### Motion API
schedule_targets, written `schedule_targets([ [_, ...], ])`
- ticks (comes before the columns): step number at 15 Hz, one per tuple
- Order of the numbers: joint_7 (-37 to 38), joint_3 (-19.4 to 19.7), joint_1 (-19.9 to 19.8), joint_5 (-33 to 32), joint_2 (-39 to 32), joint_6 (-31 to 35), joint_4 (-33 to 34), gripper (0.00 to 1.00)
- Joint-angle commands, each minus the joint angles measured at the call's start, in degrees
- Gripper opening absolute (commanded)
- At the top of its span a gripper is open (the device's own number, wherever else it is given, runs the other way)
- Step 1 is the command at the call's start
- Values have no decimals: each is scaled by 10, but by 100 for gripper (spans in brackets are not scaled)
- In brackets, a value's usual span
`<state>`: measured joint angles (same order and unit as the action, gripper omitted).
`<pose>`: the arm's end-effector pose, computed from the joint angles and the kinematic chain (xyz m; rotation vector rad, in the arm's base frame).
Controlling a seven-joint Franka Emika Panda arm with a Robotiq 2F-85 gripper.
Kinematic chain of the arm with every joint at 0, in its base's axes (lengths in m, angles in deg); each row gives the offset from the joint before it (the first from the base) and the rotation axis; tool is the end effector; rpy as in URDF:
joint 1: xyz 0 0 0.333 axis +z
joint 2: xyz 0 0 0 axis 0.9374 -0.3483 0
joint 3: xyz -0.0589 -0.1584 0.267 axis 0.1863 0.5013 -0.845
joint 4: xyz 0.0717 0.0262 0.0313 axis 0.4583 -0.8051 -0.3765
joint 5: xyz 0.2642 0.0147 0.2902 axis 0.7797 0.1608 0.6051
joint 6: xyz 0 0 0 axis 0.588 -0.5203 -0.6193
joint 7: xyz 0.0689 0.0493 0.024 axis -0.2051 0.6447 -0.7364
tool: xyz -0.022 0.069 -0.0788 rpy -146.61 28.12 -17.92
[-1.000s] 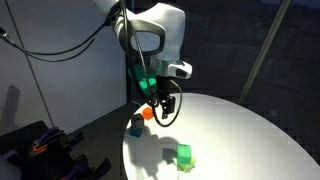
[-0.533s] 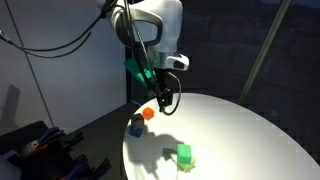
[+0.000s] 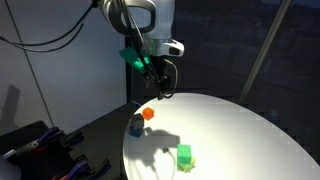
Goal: Pick up the green block from the gray block and put it on the lime green block
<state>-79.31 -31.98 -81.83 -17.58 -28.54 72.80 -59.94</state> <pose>0.4572 -0.2115 0.3699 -3.0422 0.4560 -0.1165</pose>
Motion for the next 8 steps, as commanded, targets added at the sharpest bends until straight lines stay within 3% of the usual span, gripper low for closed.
schedule_targets([
  [1,11,-10,10,-8,34,-6,-20,100],
  [8,19,-35,36,-15,73,-16,-42,100],
])
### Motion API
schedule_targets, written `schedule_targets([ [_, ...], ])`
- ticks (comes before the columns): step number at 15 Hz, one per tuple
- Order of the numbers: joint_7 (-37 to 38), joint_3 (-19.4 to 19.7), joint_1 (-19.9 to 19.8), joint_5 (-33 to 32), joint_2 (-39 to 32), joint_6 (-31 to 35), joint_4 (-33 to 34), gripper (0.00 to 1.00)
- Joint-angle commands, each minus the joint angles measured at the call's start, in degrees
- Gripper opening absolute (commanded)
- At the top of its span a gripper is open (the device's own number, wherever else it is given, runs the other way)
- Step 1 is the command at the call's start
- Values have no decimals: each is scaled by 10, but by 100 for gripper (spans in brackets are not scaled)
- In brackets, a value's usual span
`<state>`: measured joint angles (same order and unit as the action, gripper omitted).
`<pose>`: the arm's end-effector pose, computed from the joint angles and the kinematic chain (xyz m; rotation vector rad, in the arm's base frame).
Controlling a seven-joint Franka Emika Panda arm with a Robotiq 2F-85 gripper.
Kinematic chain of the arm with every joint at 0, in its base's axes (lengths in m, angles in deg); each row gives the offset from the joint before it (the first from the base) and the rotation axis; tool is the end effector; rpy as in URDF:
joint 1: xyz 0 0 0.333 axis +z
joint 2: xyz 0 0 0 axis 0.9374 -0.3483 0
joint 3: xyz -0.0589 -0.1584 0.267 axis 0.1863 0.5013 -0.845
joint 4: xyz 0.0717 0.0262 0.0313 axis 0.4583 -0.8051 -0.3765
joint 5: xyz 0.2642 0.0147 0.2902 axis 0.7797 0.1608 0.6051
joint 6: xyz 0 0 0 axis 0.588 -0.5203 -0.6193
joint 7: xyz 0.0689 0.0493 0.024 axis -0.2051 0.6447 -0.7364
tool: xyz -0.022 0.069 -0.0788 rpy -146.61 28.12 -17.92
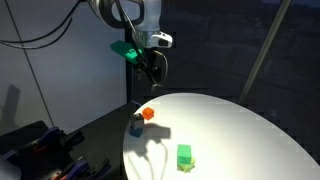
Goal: Pick up the green block from the gray block and put it on the lime green block
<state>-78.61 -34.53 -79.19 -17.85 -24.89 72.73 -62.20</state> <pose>0.4613 -0.1648 0.3837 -3.0539 0.3292 -0.1467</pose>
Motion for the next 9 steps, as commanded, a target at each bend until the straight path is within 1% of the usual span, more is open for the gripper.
schedule_targets([
  [1,11,-13,13,-13,43,-16,-23,100],
  [6,8,-33,33,-21,80,-35,-43,100],
  [9,21,-43,37,-38,102,-46,-50,100],
])
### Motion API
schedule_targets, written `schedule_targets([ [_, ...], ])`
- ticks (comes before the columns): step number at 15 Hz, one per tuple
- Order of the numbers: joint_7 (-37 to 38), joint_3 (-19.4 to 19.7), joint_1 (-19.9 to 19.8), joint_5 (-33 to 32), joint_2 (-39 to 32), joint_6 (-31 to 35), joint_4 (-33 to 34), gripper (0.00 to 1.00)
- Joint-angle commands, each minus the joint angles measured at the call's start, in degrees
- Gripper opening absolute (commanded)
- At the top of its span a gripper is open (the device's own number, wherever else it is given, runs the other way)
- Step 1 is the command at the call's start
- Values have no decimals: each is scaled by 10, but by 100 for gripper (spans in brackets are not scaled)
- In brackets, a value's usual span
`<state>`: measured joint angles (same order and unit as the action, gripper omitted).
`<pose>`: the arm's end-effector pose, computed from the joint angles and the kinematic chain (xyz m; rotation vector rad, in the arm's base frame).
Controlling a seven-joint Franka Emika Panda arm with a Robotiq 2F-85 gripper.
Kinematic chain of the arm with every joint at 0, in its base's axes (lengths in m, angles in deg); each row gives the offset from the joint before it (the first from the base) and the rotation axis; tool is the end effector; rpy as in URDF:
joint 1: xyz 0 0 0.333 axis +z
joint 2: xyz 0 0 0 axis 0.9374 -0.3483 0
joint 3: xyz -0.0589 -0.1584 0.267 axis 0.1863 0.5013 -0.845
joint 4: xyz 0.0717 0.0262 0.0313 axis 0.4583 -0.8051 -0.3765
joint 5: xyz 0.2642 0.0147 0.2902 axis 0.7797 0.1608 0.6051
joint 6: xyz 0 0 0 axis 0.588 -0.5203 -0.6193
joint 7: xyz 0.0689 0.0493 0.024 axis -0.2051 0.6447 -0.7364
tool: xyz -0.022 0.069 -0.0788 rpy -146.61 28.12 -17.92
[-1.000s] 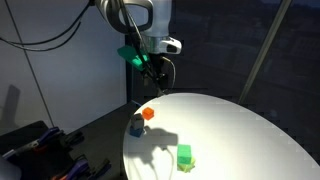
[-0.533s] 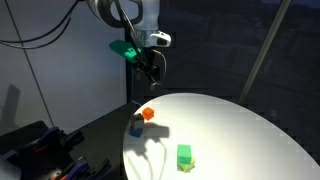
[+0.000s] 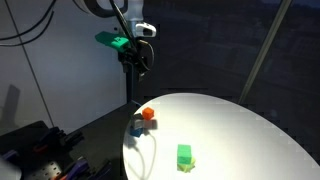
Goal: Pick up the green block from the gray block and put it on the lime green block
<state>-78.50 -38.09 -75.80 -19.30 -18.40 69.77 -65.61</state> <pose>0.4506 -0.1017 0.4059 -3.0764 0.1150 -0.1406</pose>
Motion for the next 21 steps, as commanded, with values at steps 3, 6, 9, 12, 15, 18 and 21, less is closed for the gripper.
schedule_targets([
  [3,46,-17,0,-52,54,-28,-17,100],
  [6,63,-20,1,-65,70,-47,-12,100],
  [9,59,-18,6,-55,86,-78,-8,100],
  [12,52,-17,10,-46,102,-111,-5,100],
  [15,47,-16,16,-41,116,-144,-3,100],
  [18,48,-16,16,-51,110,-137,-6,100],
  [21,48,-16,17,-51,111,-139,-7,100],
])
